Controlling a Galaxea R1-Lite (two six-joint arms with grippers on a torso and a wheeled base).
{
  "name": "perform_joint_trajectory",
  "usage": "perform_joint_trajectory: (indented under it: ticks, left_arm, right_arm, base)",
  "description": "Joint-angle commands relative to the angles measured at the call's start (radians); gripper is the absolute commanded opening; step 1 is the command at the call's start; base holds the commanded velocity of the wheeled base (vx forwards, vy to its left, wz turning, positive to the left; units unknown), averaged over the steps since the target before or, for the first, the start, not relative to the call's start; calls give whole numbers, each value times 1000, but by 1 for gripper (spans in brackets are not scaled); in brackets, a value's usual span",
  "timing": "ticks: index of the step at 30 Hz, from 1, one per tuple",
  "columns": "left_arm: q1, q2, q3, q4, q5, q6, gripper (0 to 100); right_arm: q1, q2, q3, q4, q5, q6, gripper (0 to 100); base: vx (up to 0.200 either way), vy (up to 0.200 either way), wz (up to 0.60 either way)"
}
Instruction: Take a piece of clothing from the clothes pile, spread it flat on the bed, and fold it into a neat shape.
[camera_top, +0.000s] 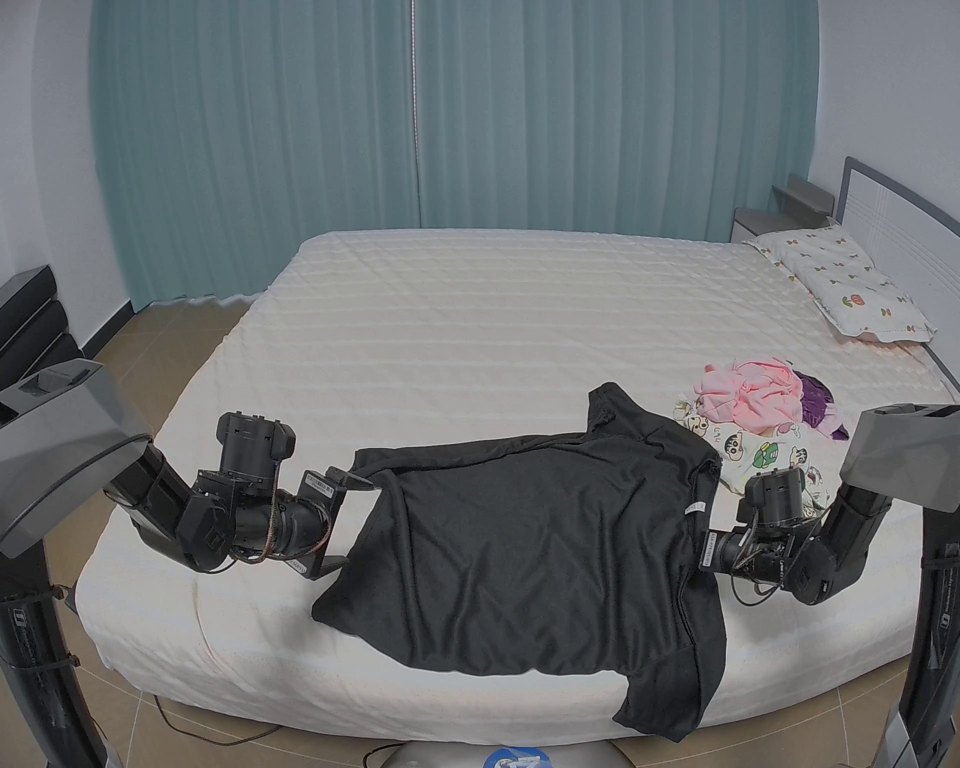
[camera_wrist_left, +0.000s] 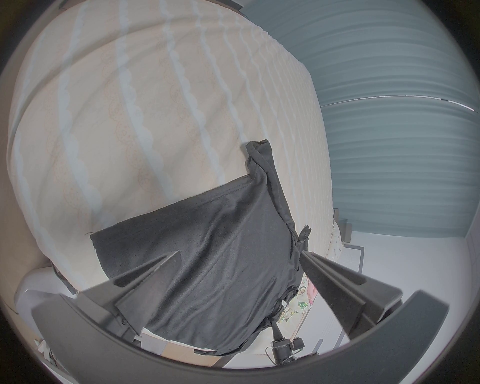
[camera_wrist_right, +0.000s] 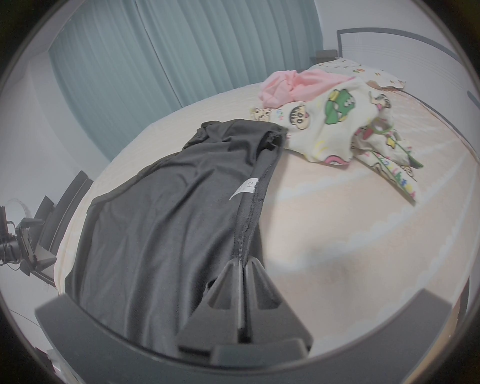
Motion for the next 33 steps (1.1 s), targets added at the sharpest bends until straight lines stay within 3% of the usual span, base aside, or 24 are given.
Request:
perform_joint_trajectory:
  ticks: [1,6,8,11,12,23,33]
  left_arm:
    - [-1,1,1,1,0,0,100]
    - [0,1,1,1,0,0,100]
    - [0,1,1,1,0,0,100]
    - [-1,1,1,1,0,0,100]
    - [0,1,0,1,0,0,100]
    - [-1,1,1,1,0,0,100]
    - [0,1,0,1,0,0,100]
  right_arm:
    - [-70,-43,53,-1,15,-32,0]
    - [-164,-42,69,-5,92,-65,0]
    - [-216,-42,86,-29,173,-76,0]
    - [-253,-28,109,-72,230,-88,0]
    - [-261,-19,115,-86,244,-101,100]
    - [-261,7,168,-264,258,-68,100]
    - [-103,-34,148,-252,222,-16,100]
  base:
    - [0,0,0]
    - [0,0,0]
    - [0,0,0]
    - [0,0,0]
    - [0,0,0]
    - [0,0,0]
    - [0,0,0]
